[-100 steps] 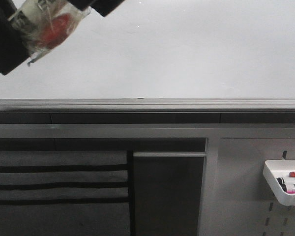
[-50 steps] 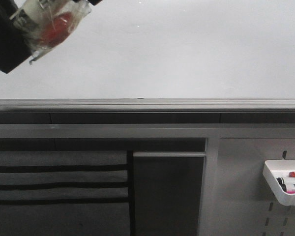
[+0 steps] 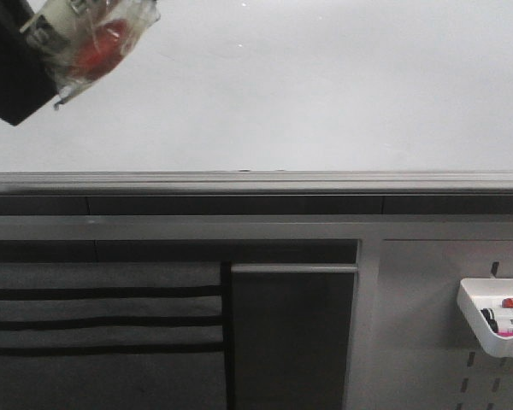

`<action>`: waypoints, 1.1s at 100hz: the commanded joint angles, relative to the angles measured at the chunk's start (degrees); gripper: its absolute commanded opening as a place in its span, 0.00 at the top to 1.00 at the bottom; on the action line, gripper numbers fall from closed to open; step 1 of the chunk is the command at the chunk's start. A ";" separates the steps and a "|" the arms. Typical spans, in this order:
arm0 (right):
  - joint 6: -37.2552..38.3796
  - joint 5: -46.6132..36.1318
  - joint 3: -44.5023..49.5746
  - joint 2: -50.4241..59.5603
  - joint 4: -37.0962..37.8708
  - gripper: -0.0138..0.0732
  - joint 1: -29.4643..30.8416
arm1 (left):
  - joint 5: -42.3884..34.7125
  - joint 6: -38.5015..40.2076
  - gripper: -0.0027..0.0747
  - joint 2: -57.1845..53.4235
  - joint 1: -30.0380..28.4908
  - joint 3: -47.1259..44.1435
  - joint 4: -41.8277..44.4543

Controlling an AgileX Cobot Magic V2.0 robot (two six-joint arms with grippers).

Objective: Write number 3 on whiteboard

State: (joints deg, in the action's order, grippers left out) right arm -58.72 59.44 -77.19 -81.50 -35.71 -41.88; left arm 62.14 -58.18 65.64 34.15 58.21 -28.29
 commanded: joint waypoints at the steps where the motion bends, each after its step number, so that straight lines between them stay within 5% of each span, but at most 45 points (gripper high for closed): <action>1: -0.69 -1.03 -1.96 1.53 -2.44 0.75 -0.06 | -1.74 -0.19 0.99 -1.14 0.37 1.89 -2.48; 17: -0.69 -0.49 -1.96 1.53 -2.44 0.75 -0.06 | -1.74 -0.19 0.90 -1.14 0.37 1.89 -2.40; 48: -0.69 -0.21 -1.96 1.53 -2.44 0.75 -0.06 | -2.88 -0.19 0.31 -1.14 0.37 1.89 -2.24; 80: 3.17 -0.26 -2.54 3.56 5.06 0.75 -0.06 | -3.55 1.04 0.40 -5.59 -0.09 2.89 1.28; 110: 29.71 0.48 -2.67 11.78 27.90 0.75 -0.06 | -5.08 16.07 0.51 -15.71 -8.74 3.17 6.97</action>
State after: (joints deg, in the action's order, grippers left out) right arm -37.78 61.23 -78.00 -73.72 -14.62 -41.88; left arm 59.95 -47.30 52.70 28.09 59.73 -20.90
